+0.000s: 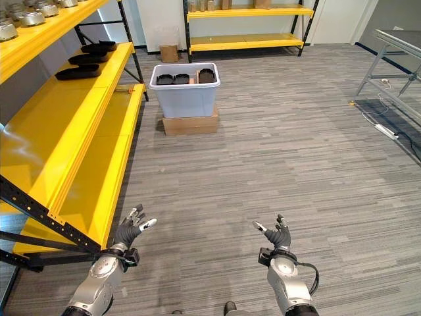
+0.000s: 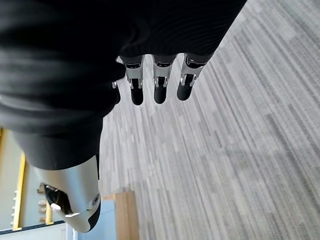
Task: Move parts from the plastic box to the shelf.
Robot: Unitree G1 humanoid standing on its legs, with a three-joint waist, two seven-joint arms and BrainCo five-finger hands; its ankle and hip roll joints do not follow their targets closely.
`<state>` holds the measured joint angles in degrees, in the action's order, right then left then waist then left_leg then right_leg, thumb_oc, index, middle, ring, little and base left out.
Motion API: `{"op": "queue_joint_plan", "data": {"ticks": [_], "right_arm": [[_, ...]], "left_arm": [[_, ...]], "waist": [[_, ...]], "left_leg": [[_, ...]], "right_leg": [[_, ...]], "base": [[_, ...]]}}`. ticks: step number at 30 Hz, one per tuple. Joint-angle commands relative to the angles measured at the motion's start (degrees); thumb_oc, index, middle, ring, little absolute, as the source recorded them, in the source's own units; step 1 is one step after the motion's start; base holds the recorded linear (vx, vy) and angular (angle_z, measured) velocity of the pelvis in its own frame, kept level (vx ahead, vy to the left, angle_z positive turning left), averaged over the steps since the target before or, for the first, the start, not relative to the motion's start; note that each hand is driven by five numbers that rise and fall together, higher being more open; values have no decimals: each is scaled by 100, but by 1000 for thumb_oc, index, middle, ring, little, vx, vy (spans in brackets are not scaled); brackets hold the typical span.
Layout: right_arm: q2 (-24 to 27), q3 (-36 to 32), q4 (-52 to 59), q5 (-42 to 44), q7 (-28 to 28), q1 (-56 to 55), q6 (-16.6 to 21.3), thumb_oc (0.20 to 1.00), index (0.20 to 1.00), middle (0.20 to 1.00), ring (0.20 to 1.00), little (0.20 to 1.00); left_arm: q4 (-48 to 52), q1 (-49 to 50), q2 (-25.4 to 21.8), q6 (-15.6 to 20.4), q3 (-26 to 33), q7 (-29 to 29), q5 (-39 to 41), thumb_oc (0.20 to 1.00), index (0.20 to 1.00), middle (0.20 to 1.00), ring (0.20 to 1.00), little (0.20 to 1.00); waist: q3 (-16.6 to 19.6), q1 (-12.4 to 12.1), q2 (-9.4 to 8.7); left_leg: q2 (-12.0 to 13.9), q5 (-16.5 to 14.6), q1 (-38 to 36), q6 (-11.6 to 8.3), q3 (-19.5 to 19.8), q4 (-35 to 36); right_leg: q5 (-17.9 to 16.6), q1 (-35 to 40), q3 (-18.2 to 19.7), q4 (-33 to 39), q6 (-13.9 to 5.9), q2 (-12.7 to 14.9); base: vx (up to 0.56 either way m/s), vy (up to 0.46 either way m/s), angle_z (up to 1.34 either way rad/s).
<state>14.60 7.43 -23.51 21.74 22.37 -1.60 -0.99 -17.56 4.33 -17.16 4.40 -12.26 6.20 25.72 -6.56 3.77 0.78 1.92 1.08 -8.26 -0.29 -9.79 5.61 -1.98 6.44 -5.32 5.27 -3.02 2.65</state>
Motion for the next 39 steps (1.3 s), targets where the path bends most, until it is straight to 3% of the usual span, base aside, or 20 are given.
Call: {"op": "queue_joint_plan", "data": {"ticks": [1, 6, 18, 20, 23, 26, 30, 32, 33, 37, 38, 39], "right_arm": [[64, 19, 377, 116, -109, 190, 424, 1000, 1000, 1000, 1000, 1000], [87, 12, 375, 156, -75, 215, 417, 1000, 1000, 1000, 1000, 1000], [113, -22, 429, 162, -153, 221, 462, 1000, 1000, 1000, 1000, 1000], [81, -72, 465, 273, -160, 225, 471, 1000, 1000, 1000, 1000, 1000], [55, -113, 472, 289, -186, 231, 559, 1000, 1000, 1000, 1000, 1000], [9, -141, 498, 263, -288, 219, 605, 1000, 1000, 1000, 1000, 1000], [5, -103, 503, 299, -236, 261, 610, 1000, 1000, 1000, 1000, 1000], [47, -110, 474, 300, -246, 345, 660, 1000, 1000, 1000, 1000, 1000], [65, -107, 487, 248, -237, 393, 688, 1000, 1000, 1000, 1000, 1000], [95, -67, 445, 229, -176, 503, 761, 1000, 1000, 1000, 1000, 1000], [96, -66, 412, 242, -188, 517, 777, 1000, 1000, 1000, 1000, 1000], [102, -87, 393, 187, -216, 523, 797, 1000, 1000, 1000, 1000, 1000]], "left_arm": [[121, -180, -151, 282, 7, -202, 50, 1000, 1000, 1000, 1000, 1000], [8, -157, -94, 254, 18, -11, 101, 1000, 1000, 1000, 1000, 1000], [65, -125, -109, 131, 61, -228, 34, 1000, 1000, 1000, 1000, 1000], [31, -256, -195, 163, 78, -426, 182, 1000, 1000, 1000, 1000, 1000], [-15, -327, -227, 158, 86, -490, 143, 1000, 1000, 1000, 1000, 1000], [-9, -345, -262, 172, 81, -441, 151, 1000, 1000, 1000, 1000, 1000], [25, -336, -218, 166, 53, -324, 169, 1000, 1000, 1000, 1000, 1000], [-13, -389, -180, 173, 35, -376, 173, 1000, 1000, 1000, 1000, 1000], [-10, -439, -184, 136, 23, -432, 184, 1000, 1000, 1000, 1000, 1000], [-55, -595, -163, 55, 2, -589, 119, 1000, 1000, 1000, 1000, 1000], [-69, -573, -131, 77, -15, -549, 102, 1000, 1000, 1000, 1000, 1000], [-71, -533, -102, 104, -48, -503, 150, 1000, 1000, 1000, 1000, 1000]], "waist": [[14, -18, -74], [19, -13, -57], [-21, -29, -40], [-146, 19, -23], [-244, 37, -43], [-310, 31, -58], [-261, -19, -66], [-241, -48, -65], [-270, -56, -43], [-595, -126, 158], [-637, -136, 177], [-672, -87, 140]], "left_leg": [[-335, -232, -46, 200, -350, -95], [-316, -217, -41, 174, -341, -93], [-287, -223, -6, 162, -328, -189], [-290, -296, 107, 271, -311, -448], [-318, -356, 133, 342, -289, -564], [-352, -372, 103, 366, -242, -566], [-352, -369, 169, 350, -192, -613], [-402, -452, 313, 419, -182, -822], [-422, -497, 378, 508, -187, -890], [-439, -636, 420, 716, -262, -1132], [-441, -656, 365, 705, -262, -1140], [-483, -726, 215, 659, -195, -1128]], "right_leg": [[7, -72, -330, -336, -195, -77], [24, -63, -349, -330, -184, -85], [139, -80, -415, -524, -153, -58], [387, -322, -422, -1205, -132, -55], [325, -500, -405, -1556, -199, -8], [238, -563, -385, -1597, -262, 22], [396, -469, -386, -1420, -167, -14], [512, -587, -393, -1773, -138, 1], [496, -799, -422, -2409, -182, 25], [-416, -2099, -693, -5437, -445, 729], [-530, -2262, -731, -5592, -481, 785], [-669, -2371, -787, -5116, -530, 681]], "base": [[0, 0, 0], [0, 0, 0], [18, 37, 0], [28, 206, 0], [1, 72, -6], [27, 26, -5], [11, 36, 2], [-41, 138, 1], [-72, 200, -2], [-25, 247, 6], [154, 110, -4], [265, -15, -16]]}}
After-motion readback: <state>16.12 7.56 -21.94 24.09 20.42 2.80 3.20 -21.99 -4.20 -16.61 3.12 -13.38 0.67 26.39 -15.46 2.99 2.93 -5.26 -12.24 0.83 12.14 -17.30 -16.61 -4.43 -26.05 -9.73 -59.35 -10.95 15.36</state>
